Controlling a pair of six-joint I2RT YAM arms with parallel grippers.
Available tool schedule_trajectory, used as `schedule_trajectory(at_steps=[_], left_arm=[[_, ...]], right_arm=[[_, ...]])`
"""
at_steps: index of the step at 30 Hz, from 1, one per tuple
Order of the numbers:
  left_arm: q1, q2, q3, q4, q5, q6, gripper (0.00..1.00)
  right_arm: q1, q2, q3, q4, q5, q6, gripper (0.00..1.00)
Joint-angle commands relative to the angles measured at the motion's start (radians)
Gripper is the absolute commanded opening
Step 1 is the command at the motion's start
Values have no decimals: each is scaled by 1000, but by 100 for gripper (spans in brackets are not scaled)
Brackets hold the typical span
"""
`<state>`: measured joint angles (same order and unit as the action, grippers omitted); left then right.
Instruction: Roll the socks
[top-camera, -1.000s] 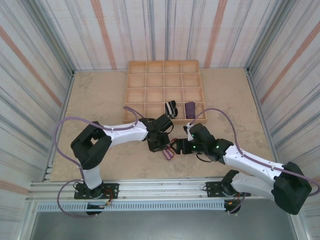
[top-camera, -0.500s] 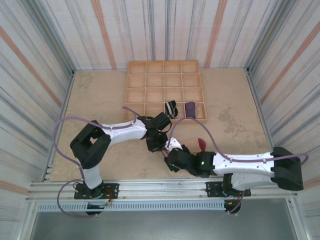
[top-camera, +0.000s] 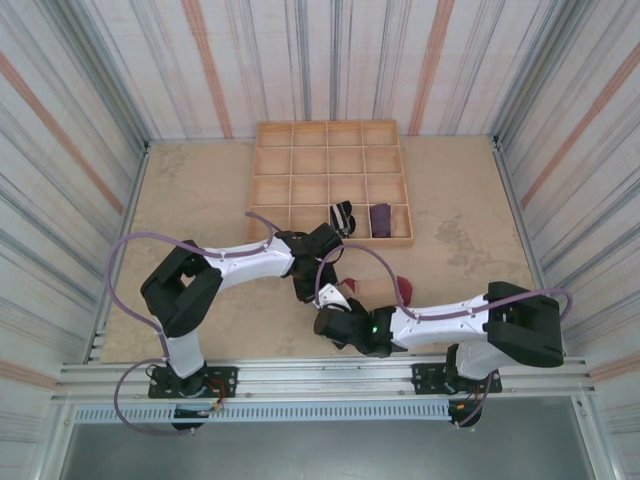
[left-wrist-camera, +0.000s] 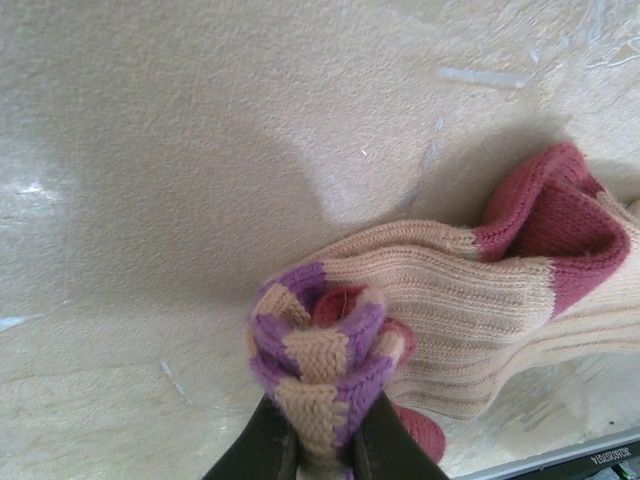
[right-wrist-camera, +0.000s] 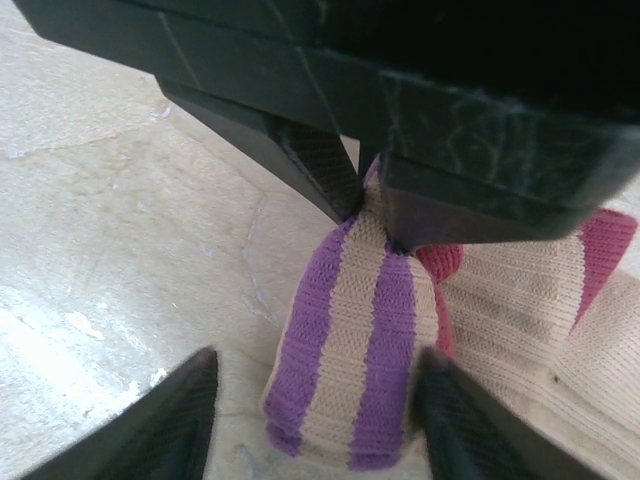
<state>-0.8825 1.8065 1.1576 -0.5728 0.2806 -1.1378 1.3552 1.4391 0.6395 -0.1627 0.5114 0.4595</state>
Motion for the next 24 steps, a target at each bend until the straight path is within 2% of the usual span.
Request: schedule_trajectory(at_steps=[1,3,5,6,8,10,11,14,16,20,22,24], left_arm=[[8,-5,-4,-8,13,11,0],[12,-19,-26,19,18,0,0],[15,-40,-59,65,29,-15,9],[18,-54,-71,87,31,-21,19],[18,-89,-100,129,17,-34,41],[19,-116,-116,153,5,-35,59],[19,-129,-123,166,0,-34,65],[19,-178,-166,234,-26,-34,71],[19,-203,-192,258,-50,-33,75],[6,-244,-235,306,-87,-16,76],[-9,-268,-263,341,-125,-4,76],[-25,-283,-284,366,-155,7,74]], right_arm=[[-18,21,20,-6,21,55,37],[-28,17,14,-19,20,84,20],[-43,-6,1,-27,-5,116,6],[-51,-22,-8,-27,-20,134,1],[-75,-67,-39,-15,-76,168,0],[-115,-113,-79,6,-156,209,0],[-142,-136,-102,14,-202,233,0],[-193,-221,-181,65,-289,296,0],[-261,-284,-257,135,-395,345,0],[-382,-400,-373,199,-528,451,0],[-473,-468,-444,254,-622,519,0],[-514,-539,-481,245,-652,551,0]])
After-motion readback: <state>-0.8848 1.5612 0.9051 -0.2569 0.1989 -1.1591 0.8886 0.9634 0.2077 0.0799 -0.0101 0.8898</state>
